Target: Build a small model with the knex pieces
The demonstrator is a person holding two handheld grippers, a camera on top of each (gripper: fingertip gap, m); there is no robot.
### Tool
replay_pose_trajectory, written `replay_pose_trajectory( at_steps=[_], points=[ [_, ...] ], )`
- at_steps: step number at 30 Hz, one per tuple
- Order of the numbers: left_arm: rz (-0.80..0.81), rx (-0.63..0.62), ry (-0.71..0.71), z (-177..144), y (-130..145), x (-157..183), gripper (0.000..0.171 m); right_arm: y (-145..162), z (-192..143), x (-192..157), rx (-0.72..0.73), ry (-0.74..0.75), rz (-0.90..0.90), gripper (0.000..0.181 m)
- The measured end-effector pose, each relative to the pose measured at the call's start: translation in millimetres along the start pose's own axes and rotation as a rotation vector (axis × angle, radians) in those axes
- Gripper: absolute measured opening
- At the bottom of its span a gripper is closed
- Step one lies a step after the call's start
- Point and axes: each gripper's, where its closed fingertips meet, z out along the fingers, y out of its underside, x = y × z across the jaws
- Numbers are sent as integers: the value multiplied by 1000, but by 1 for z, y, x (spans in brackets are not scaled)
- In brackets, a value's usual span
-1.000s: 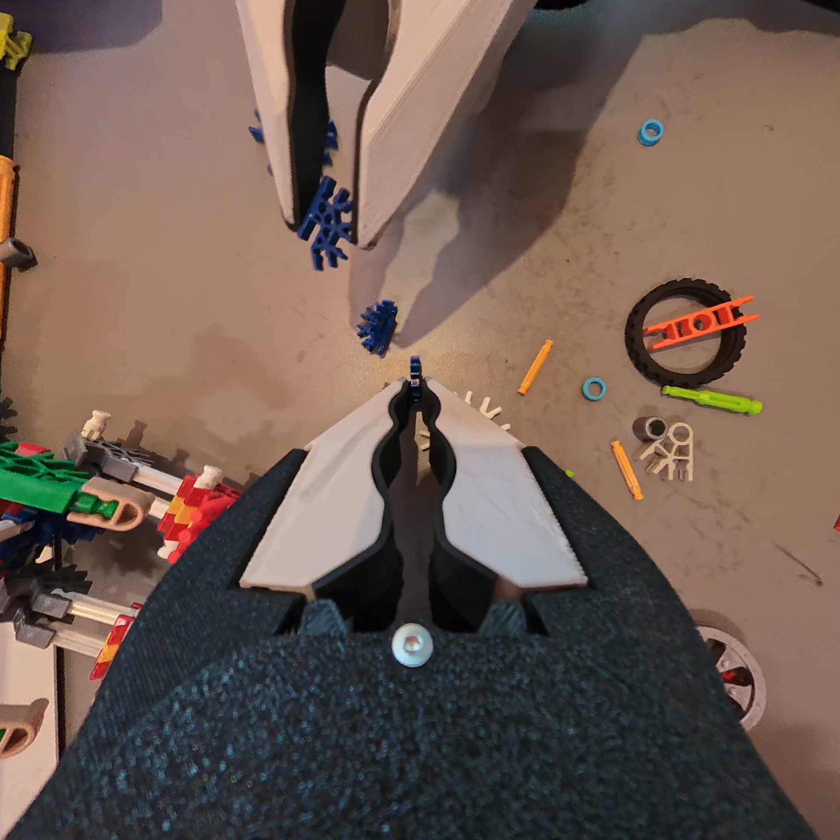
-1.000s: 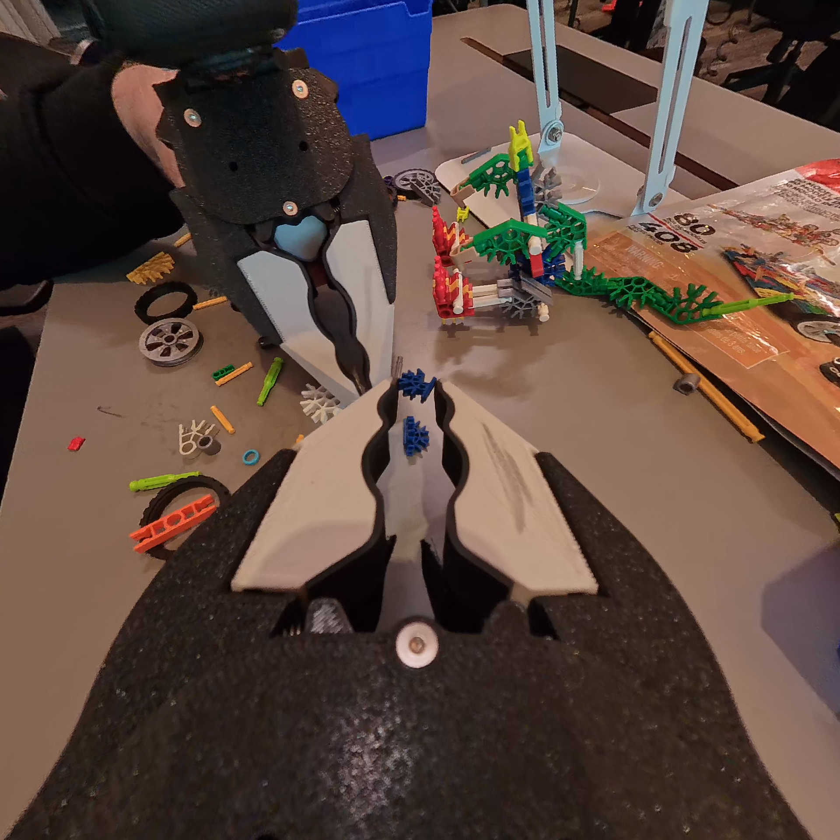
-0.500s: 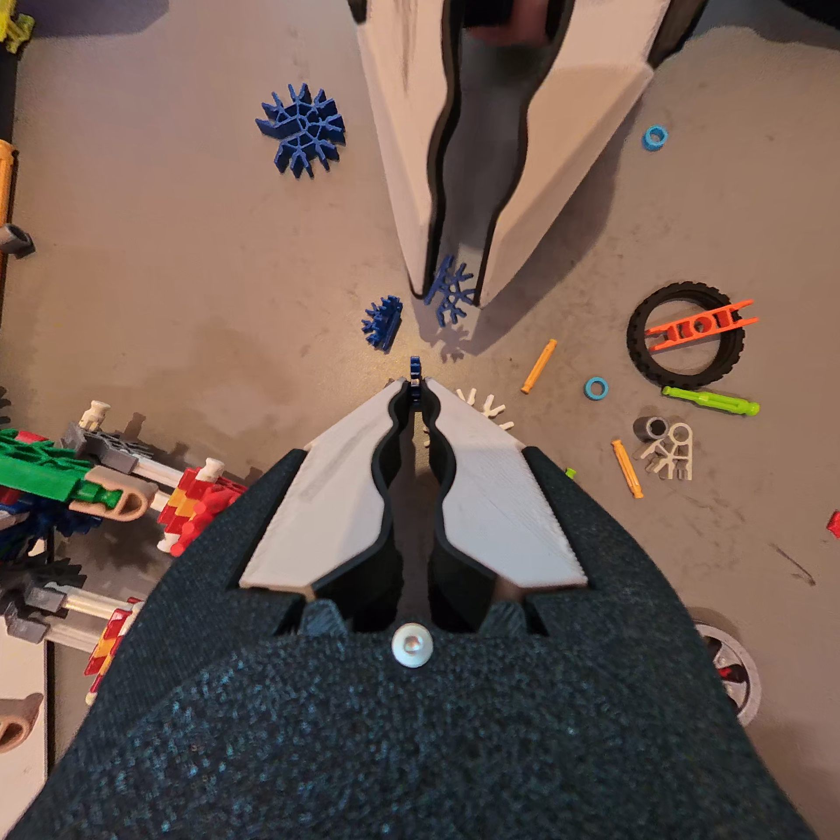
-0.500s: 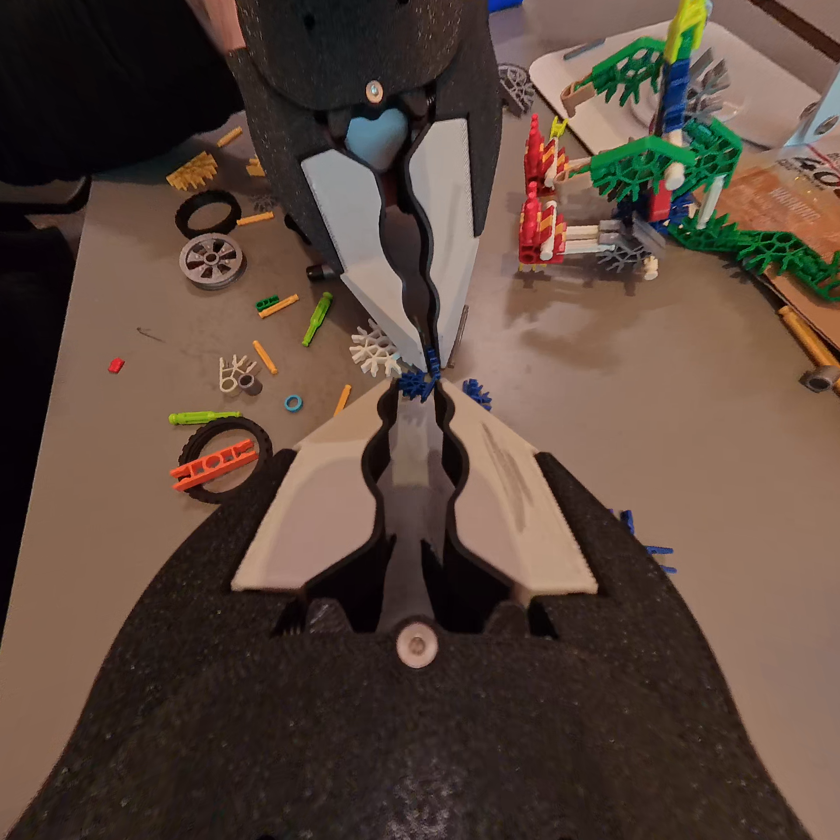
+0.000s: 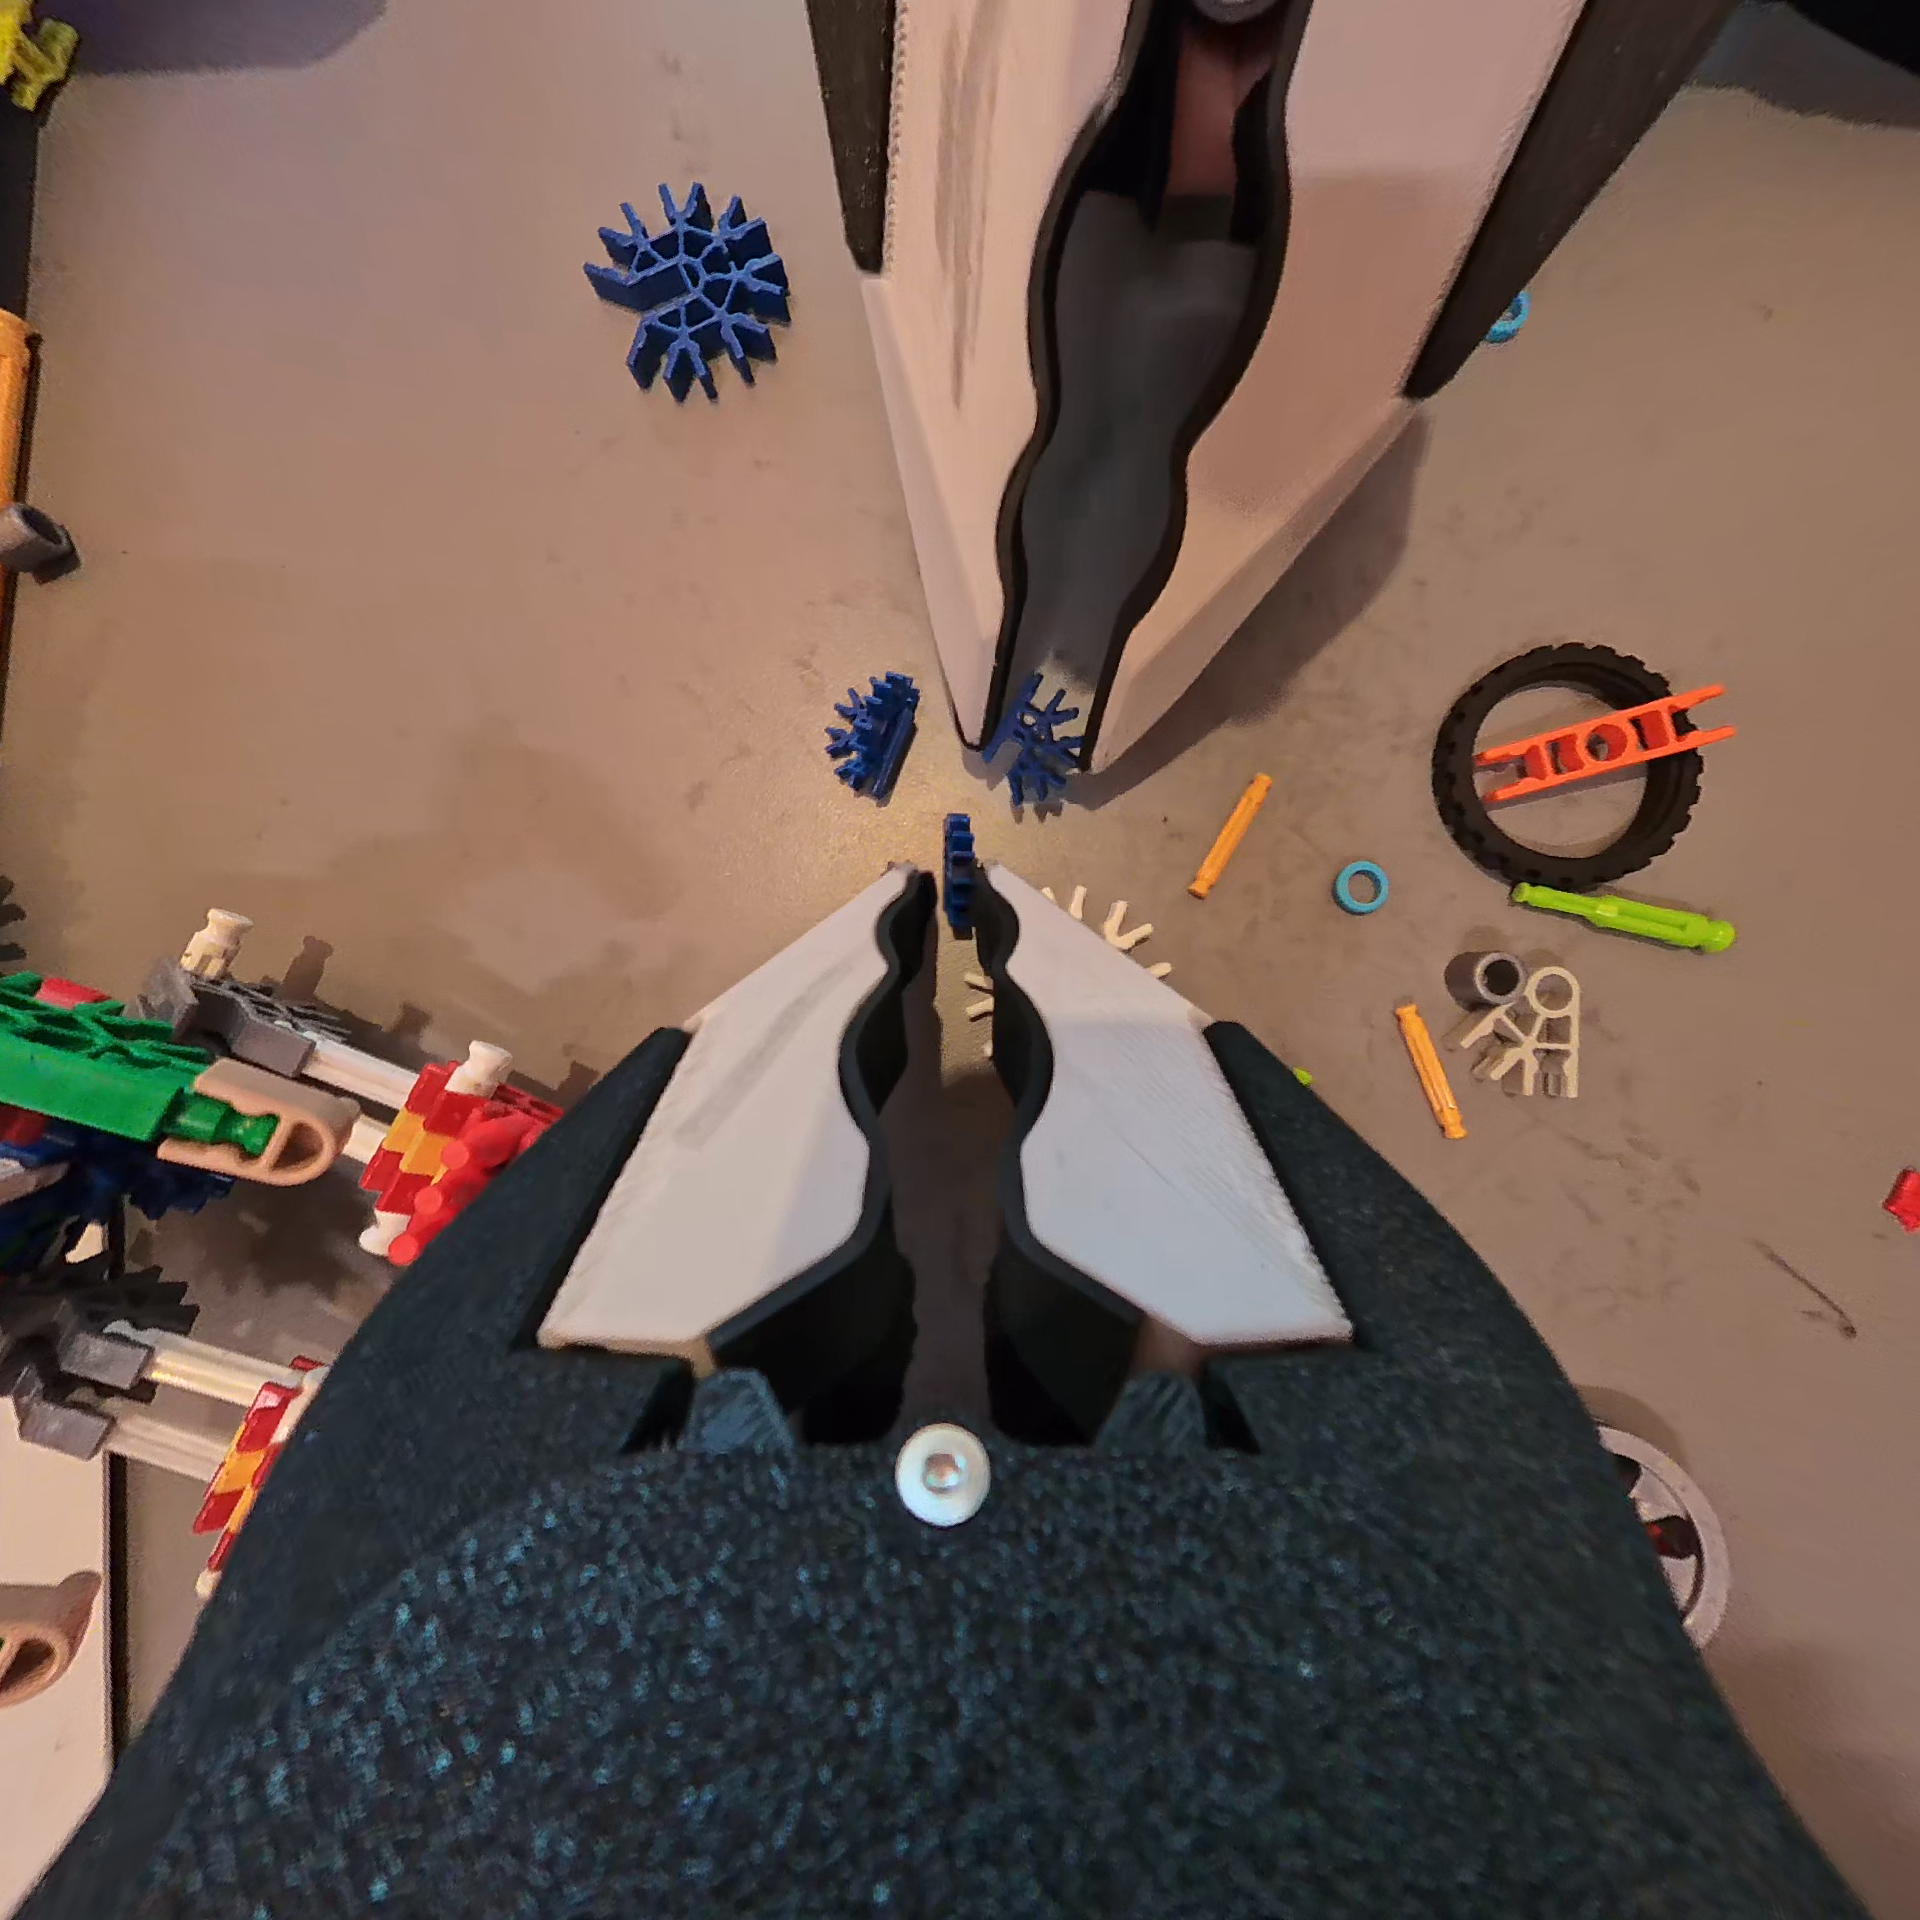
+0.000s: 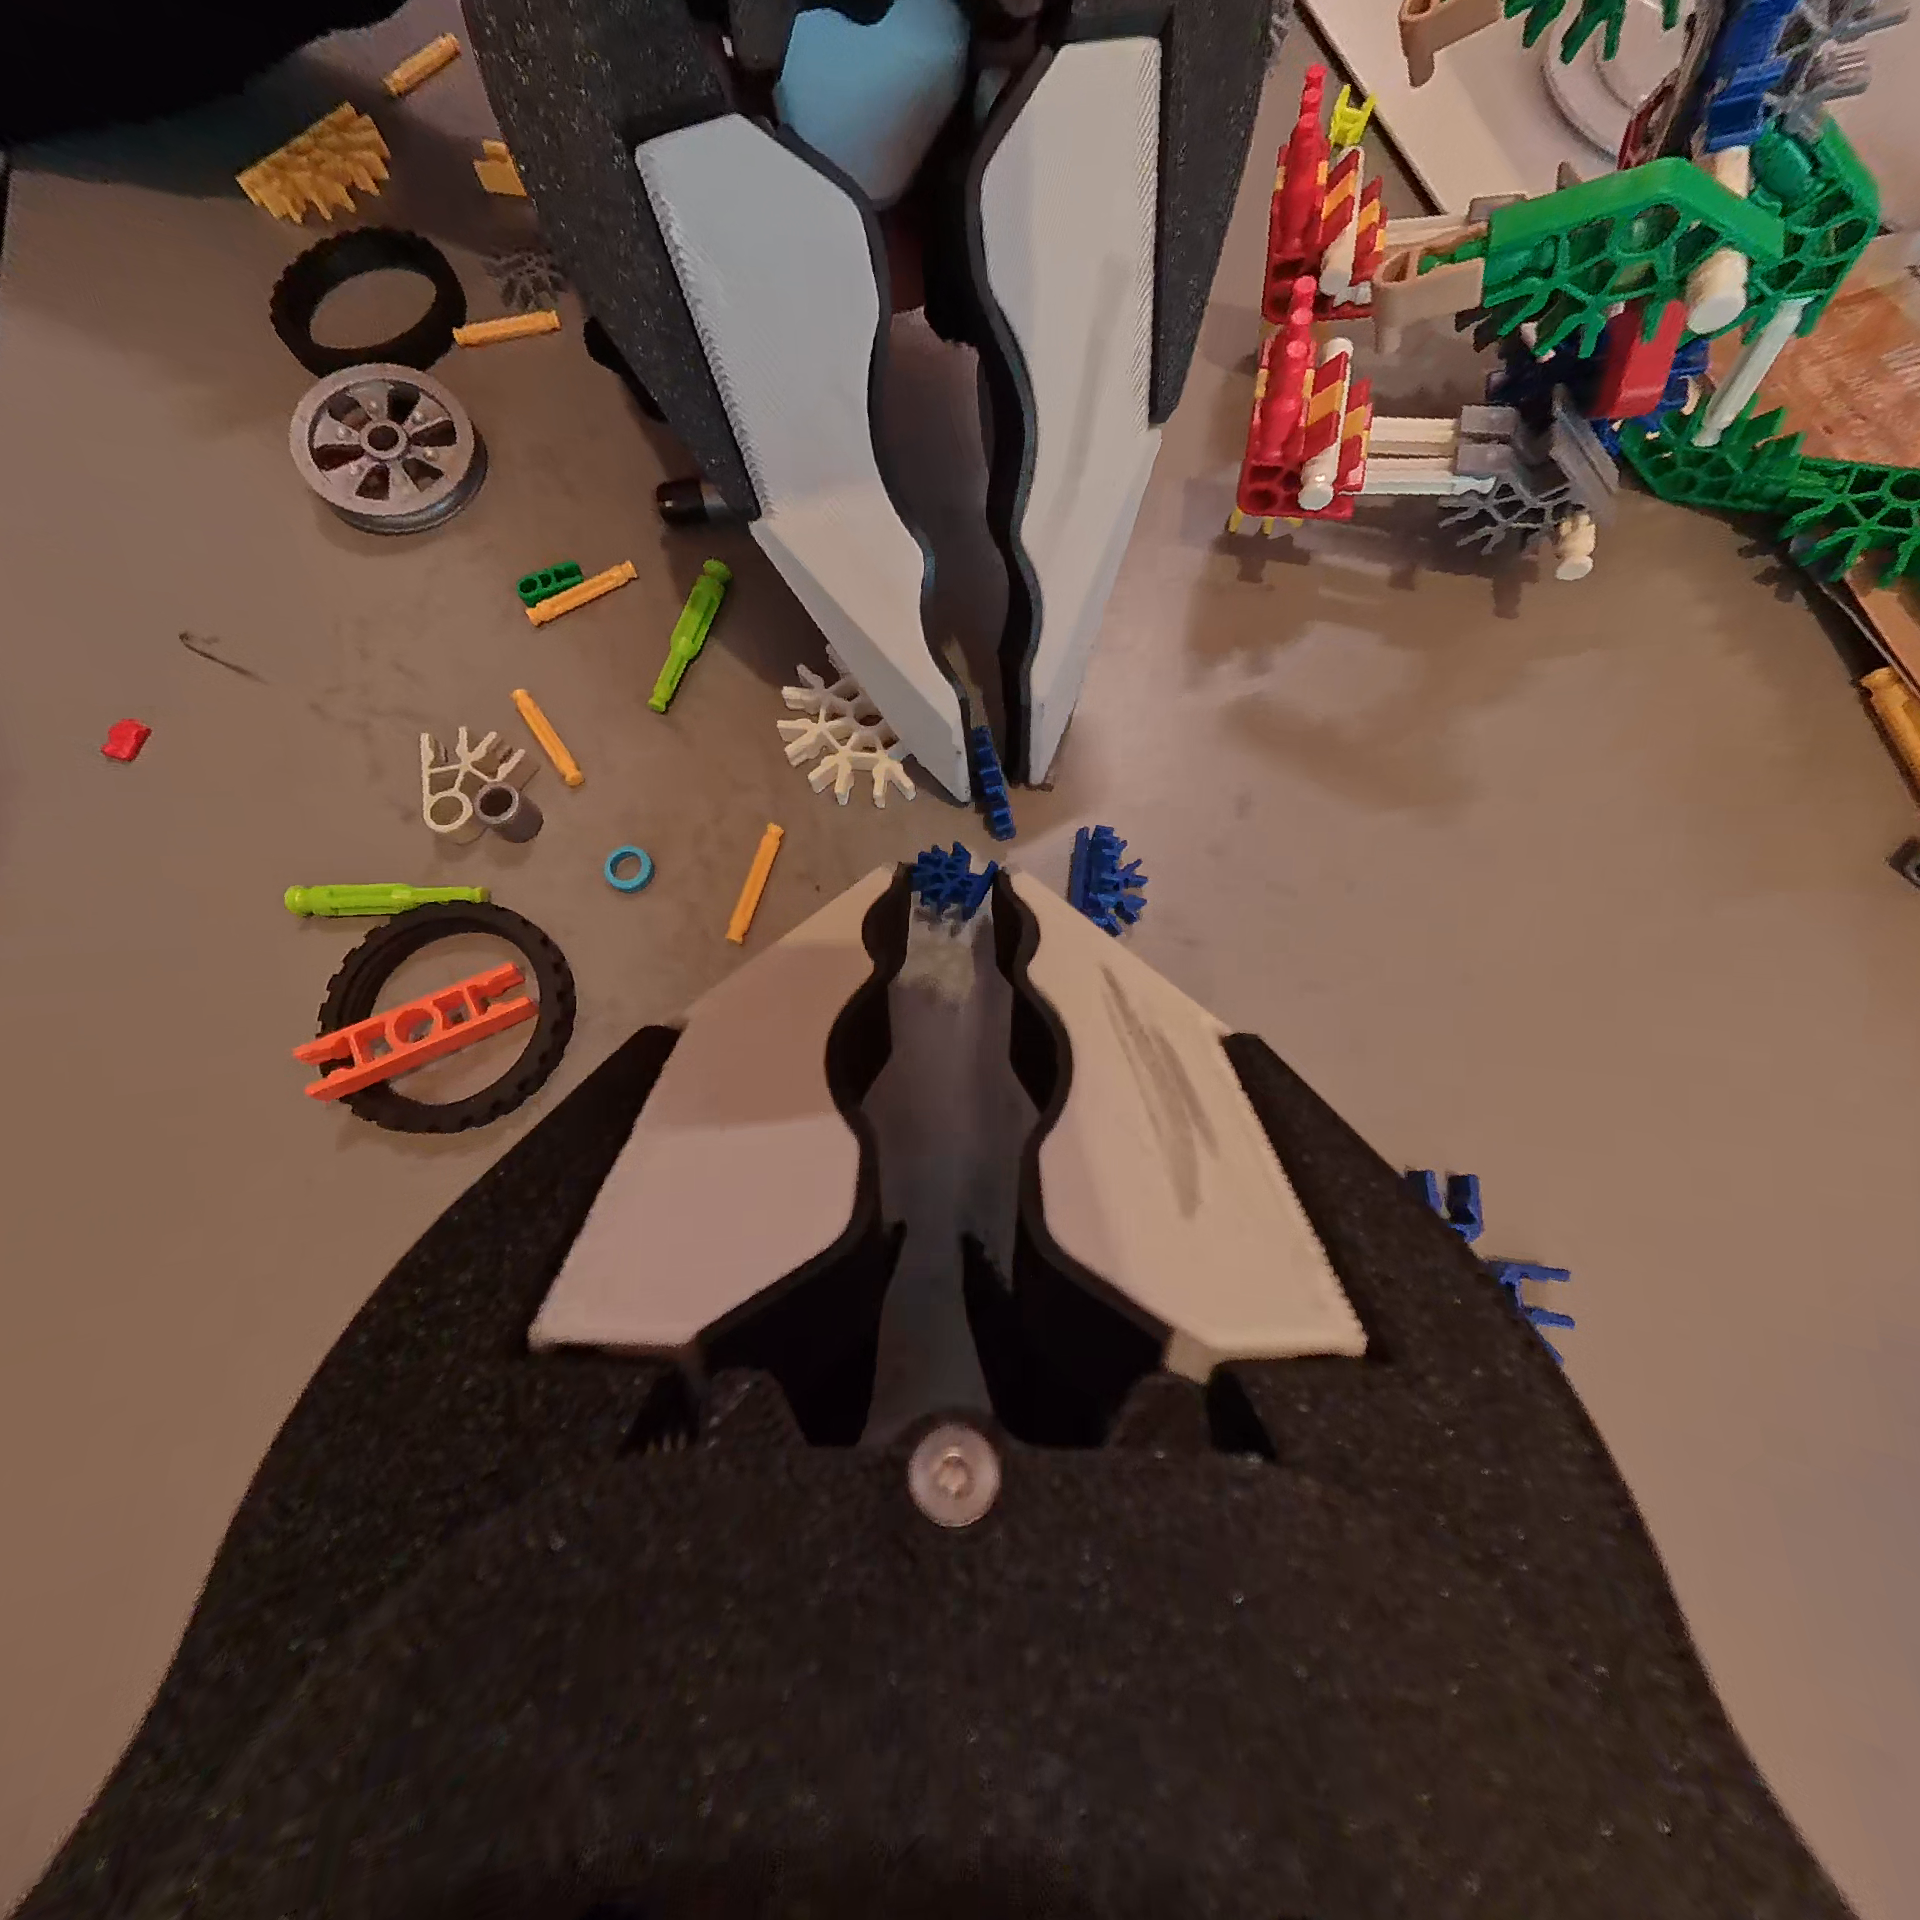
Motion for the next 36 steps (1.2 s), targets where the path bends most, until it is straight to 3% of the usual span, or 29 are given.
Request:
replay_pose_trajectory(
  at_steps=[27, 36],
  points=[
    [-18, -1, 41, -3, -2, 8, 13, -5, 8, 14, -15, 116, -49, 15],
    [94, 26, -102, -5, -6, -11, 18, -4, 7, 14, -13, 110, -43, 15]
  ],
)
